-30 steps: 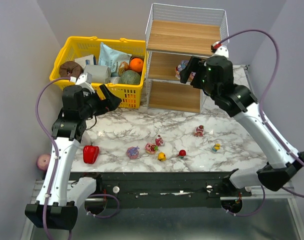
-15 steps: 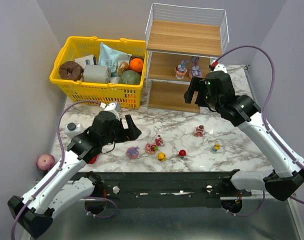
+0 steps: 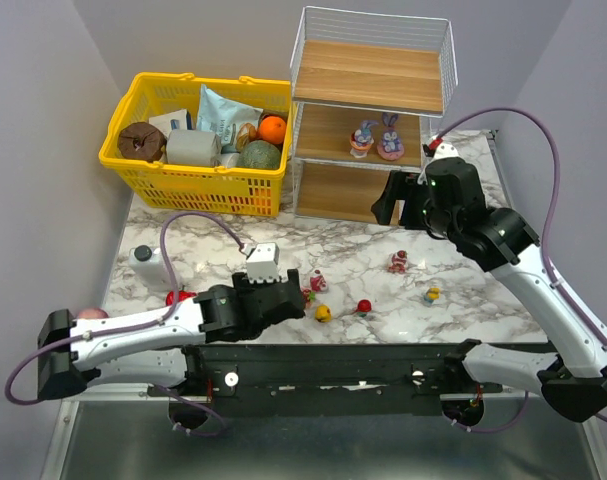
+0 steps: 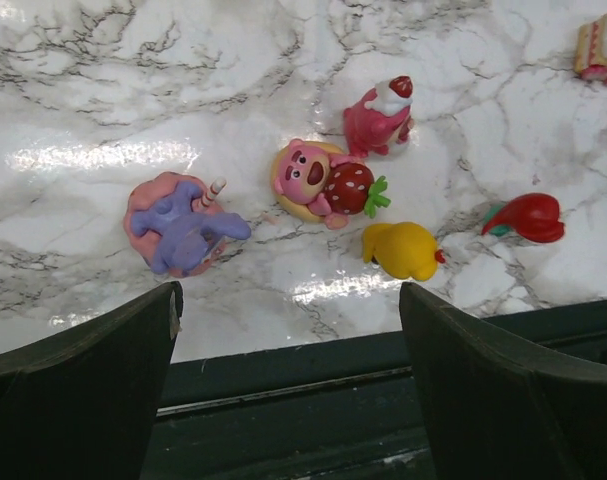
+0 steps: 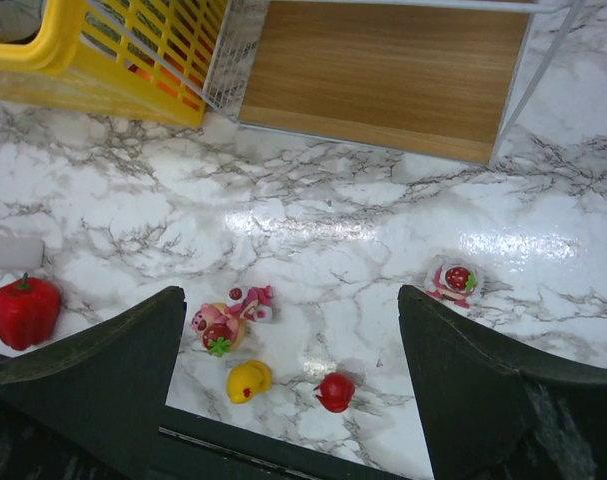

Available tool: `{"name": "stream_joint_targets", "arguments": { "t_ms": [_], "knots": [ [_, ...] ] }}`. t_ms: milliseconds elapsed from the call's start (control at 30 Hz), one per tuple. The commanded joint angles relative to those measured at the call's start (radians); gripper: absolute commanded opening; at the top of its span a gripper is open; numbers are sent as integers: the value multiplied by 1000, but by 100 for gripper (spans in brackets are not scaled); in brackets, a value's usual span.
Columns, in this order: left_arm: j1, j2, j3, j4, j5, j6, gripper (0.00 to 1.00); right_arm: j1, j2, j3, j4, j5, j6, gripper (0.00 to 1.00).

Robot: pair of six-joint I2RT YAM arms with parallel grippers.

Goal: Place and organize the plastic toys onto the shelf

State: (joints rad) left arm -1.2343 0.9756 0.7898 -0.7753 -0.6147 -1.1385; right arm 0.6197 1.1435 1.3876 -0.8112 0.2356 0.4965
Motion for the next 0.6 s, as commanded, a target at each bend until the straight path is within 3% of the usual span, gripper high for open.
{"name": "stream_joint_targets", "arguments": {
  "t_ms": [0,233,433,567],
  "knots": [
    [-71,121,42,-130,-249,-248,95,-6,-45,-38,-20,-56,-47,94],
    [-105,198,26,-200,-278,-441,92,-6,-85,-76,-25,-76,-62,94],
    [-103,176,-58,-92,-278,-425,80,-5,-85,-87,-26,-68,-55,94],
    [-102,181,-93,-82,-284,-466,79,-6,-88,-81,-37,-64,-55,94]
  ]
}}
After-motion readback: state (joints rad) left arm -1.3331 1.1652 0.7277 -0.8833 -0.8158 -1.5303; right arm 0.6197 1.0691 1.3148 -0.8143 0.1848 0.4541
